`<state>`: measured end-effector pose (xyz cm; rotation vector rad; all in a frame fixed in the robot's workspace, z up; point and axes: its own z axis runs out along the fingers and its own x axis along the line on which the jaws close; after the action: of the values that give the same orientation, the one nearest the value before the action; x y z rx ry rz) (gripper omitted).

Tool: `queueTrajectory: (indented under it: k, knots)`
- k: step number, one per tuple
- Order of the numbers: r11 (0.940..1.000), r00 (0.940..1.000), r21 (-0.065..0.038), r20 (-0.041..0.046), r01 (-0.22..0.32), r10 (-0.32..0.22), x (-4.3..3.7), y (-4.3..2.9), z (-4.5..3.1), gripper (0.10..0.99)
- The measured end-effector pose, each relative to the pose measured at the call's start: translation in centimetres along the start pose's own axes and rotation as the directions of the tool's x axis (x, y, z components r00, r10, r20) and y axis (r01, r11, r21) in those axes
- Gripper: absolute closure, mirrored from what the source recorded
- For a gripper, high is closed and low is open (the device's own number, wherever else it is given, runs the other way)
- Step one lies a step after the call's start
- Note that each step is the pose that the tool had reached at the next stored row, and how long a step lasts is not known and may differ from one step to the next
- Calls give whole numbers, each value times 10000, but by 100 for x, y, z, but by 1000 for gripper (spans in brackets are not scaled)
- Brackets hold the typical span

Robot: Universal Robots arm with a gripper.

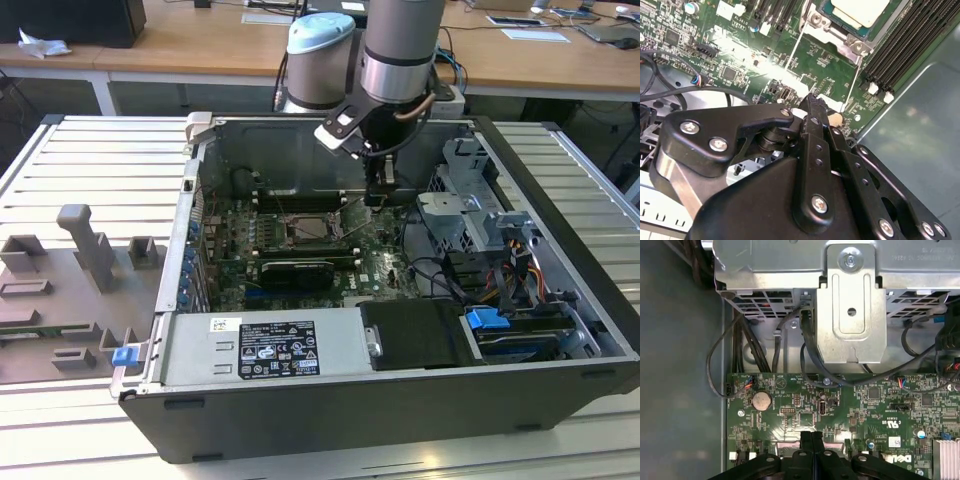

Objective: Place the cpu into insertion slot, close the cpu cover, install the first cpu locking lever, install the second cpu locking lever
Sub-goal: 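Close the cpu cover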

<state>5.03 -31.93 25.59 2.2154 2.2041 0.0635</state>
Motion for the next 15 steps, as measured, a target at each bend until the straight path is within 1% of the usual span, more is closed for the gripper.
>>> queueTrajectory:
  k: [9, 15]
  knots:
    - [10000, 10000, 0, 3, 0, 0, 0, 78, 13, 980]
    - [10000, 10000, 5, 6, 1, -1, 0, 117, 29, 980]
